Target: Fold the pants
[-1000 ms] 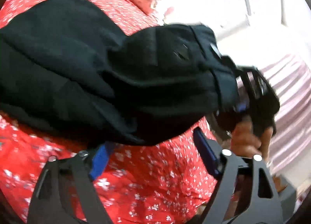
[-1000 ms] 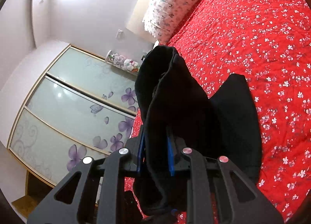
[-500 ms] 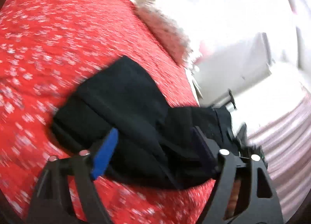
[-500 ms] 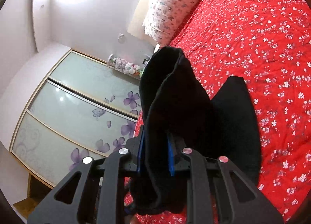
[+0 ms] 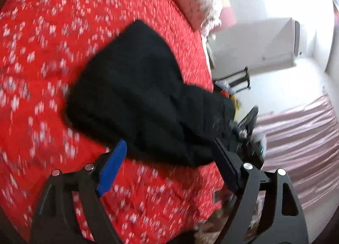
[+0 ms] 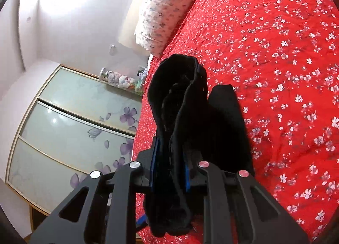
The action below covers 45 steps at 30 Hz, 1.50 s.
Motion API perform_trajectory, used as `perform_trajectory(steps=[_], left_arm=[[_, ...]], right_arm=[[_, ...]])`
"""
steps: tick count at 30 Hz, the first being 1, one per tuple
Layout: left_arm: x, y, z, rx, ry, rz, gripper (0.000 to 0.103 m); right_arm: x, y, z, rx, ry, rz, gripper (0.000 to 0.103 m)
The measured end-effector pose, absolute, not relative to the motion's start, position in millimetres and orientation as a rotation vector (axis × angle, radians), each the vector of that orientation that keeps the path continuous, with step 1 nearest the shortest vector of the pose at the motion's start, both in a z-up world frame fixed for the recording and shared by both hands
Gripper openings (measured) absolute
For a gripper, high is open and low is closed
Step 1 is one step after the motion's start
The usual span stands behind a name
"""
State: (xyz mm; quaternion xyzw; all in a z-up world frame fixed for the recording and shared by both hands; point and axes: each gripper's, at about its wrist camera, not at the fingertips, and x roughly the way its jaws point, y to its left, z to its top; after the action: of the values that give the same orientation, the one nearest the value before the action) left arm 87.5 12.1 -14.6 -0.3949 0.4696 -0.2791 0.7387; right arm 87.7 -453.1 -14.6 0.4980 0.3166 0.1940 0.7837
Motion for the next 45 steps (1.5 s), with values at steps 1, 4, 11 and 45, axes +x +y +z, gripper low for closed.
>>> perform_trajectory(steps=[1,4,11,45], left_arm=[[89.7,-0.5,-16.2,-0.858,1.043,-0.622,0.082],[93.6,-15.9,-33.9,-0.886,1.097,-0.635,0.082],[107.2,-10.0,-41.7,-0.978,1.013,-0.574,0.082],[88.3,41.2,-40.2,-0.827,0.683,-0.29,0.001]], right_arm=[[88.0,-451.9,-13.6,1.079,0.675,0.423,0.02],[90.0,-445.8,-10.2,1.106,0.641,0.469,0.02],[94.2,-435.8,0.6,1.091,0.608,0.538,0.02],[95.2,-452.5,-54.9,1.071,0.792,0.383,0.017]])
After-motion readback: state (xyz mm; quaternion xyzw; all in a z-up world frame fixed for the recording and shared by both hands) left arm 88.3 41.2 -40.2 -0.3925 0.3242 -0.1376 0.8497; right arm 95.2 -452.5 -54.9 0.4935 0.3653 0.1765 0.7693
